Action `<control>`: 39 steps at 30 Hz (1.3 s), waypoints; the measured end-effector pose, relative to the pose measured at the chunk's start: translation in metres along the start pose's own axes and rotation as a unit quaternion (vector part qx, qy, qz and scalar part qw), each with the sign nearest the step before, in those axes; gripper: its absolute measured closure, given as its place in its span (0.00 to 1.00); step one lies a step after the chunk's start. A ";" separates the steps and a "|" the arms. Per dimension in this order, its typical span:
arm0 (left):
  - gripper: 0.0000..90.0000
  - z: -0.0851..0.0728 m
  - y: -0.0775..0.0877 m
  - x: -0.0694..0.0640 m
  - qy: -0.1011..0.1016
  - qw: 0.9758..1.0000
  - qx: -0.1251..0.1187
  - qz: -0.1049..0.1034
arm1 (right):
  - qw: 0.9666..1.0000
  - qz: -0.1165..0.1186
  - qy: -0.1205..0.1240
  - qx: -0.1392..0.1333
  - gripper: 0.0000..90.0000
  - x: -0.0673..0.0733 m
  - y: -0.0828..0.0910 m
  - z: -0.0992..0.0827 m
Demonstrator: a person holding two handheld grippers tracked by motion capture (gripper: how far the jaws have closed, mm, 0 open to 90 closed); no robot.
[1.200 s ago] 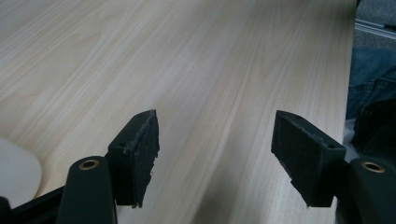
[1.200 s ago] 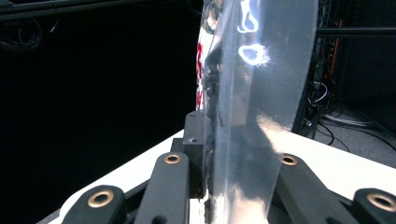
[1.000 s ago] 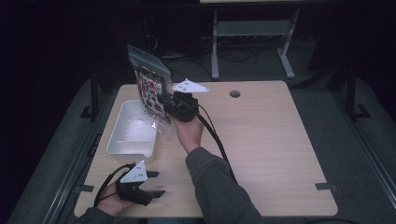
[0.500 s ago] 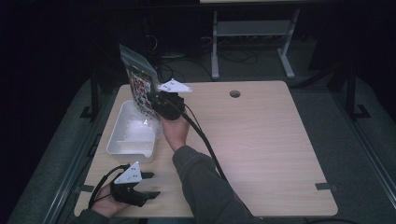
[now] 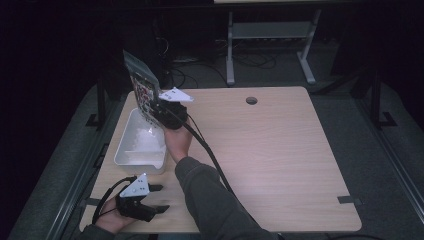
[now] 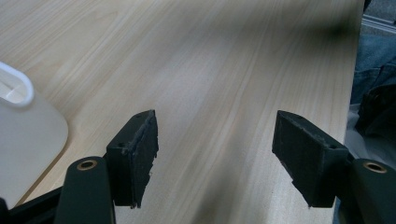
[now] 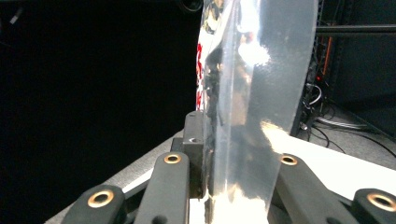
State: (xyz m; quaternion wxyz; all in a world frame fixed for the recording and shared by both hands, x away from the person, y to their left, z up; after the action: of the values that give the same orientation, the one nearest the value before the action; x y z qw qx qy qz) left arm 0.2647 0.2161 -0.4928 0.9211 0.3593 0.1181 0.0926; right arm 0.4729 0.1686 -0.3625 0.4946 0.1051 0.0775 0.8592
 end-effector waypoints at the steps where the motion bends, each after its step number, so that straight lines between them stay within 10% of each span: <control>1: 0.34 0.000 0.000 0.000 0.001 1.000 0.000 0.000 | 1.000 -0.001 0.000 0.002 0.84 0.001 -0.001 -0.002; 28: 0.34 -0.003 -0.002 0.003 0.003 1.000 0.008 0.003 | 0.999 -0.036 0.005 0.028 0.83 0.020 -0.026 -0.050; 35: 0.34 -0.003 -0.002 0.003 0.003 1.000 0.008 0.003 | 1.000 -0.002 -0.005 0.030 0.61 0.020 -0.021 -0.043; 39: 0.34 -0.003 -0.003 0.003 0.003 1.000 0.009 0.003 | 0.999 0.017 -0.012 0.042 0.68 0.014 -0.021 -0.037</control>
State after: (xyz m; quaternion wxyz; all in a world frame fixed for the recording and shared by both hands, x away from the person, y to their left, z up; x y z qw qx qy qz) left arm 0.2670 0.2169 -0.4973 0.9170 0.3679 0.1206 0.0957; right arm 0.4746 0.1899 -0.4020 0.4758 0.1375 0.1059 0.8622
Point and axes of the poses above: each handheld gripper's, and its own axes: y roughly backward along the jaws, z roughly out of its top, x roughly to its left, the point moved 8 cm from there along -y, roughly forward along the jaws, and after that the axes turned 13 degrees about -z, right-handed, at the moved point
